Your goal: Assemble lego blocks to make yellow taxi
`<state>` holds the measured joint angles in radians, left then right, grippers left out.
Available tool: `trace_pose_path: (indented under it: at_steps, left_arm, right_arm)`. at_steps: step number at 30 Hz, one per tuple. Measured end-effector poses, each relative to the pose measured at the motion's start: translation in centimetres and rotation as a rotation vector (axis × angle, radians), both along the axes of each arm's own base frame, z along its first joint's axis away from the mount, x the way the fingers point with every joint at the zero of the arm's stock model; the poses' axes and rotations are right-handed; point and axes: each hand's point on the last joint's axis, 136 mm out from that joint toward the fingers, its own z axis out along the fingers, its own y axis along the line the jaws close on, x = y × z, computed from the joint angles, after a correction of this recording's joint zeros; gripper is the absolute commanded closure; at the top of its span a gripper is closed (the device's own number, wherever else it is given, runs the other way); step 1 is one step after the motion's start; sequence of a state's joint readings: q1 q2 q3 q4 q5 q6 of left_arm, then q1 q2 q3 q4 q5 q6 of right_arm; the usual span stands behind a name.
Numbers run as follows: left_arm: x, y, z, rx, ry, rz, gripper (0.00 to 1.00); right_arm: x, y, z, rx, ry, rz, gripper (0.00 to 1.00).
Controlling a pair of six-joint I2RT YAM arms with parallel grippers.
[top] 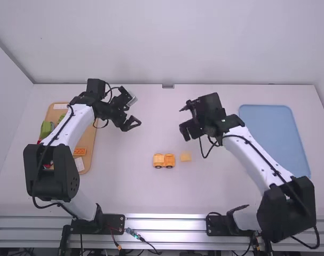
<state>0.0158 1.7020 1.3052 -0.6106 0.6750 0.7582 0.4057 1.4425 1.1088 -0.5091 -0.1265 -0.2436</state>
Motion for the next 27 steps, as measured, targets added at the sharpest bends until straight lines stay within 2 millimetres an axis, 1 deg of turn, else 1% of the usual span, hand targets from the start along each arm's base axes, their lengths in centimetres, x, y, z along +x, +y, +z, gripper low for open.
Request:
trace_pose_path:
  at_steps: [2, 3, 4, 5, 8, 11, 14, 16, 18, 21, 24, 27]
  left_arm:
    - [-0.5, -0.2, -0.1, -0.002, 0.001, -0.031, 0.01]
    - [-0.7, -0.3, -0.1, -0.003, 0.001, -0.045, 0.01]
    - [-0.9, -0.6, 0.0, -0.006, -0.007, -0.067, 0.01]
    - [-0.9, -0.7, 0.1, -0.007, -0.016, -0.076, 0.01]
    - [-0.6, -1.0, 0.3, -0.014, -0.049, -0.097, 0.01]
    - [-0.6, -1.5, 0.2, -0.034, -0.069, -0.117, 0.01]
    - [-1.0, -2.1, -0.5, -0.066, -0.079, -0.138, 0.01]
    - [-1.0, -2.3, -0.9, -0.081, -0.09, -0.146, 0.01]
    - [-1.2, -2.4, -1.0, -0.086, -0.086, -0.148, 0.01]
    - [-1.9, -2.5, -1.6, -0.096, -0.054, -0.151, 0.01]
    - [-2.2, -2.6, -2.3, -0.102, -0.057, -0.154, 0.01]
    - [-2.3, -2.9, -3.4, -0.111, -0.084, -0.164, 0.01]
  right_arm:
    - [-0.3, 0.2, 0.9, -0.056, -0.072, 0.087, 0.01]
    - [-0.3, 0.1, 1.1, -0.092, -0.103, 0.119, 0.01]
    - [-0.1, -0.6, 1.0, -0.162, -0.141, 0.158, 0.01]
    - [-0.1, -1.0, 0.7, -0.205, -0.154, 0.183, 0.01]
    - [-0.5, -1.2, -0.2, -0.258, -0.157, 0.239, 0.01]
    - [-1.0, -0.7, -0.7, -0.284, -0.164, 0.298, 0.01]
    - [-1.5, 0.0, -0.9, -0.293, -0.176, 0.383, 0.01]
    - [-2.3, 0.5, -1.5, -0.264, -0.174, 0.478, 0.01]
    - [-3.0, 0.7, -2.1, -0.235, -0.169, 0.544, 0.01]
    - [-4.7, 0.4, -3.9, -0.143, -0.157, 0.682, 0.01]
    - [-5.4, 0.2, -4.8, -0.035, -0.209, 0.759, 0.01]
    - [-5.3, -0.2, -5.3, 0.051, -0.301, 0.782, 0.01]
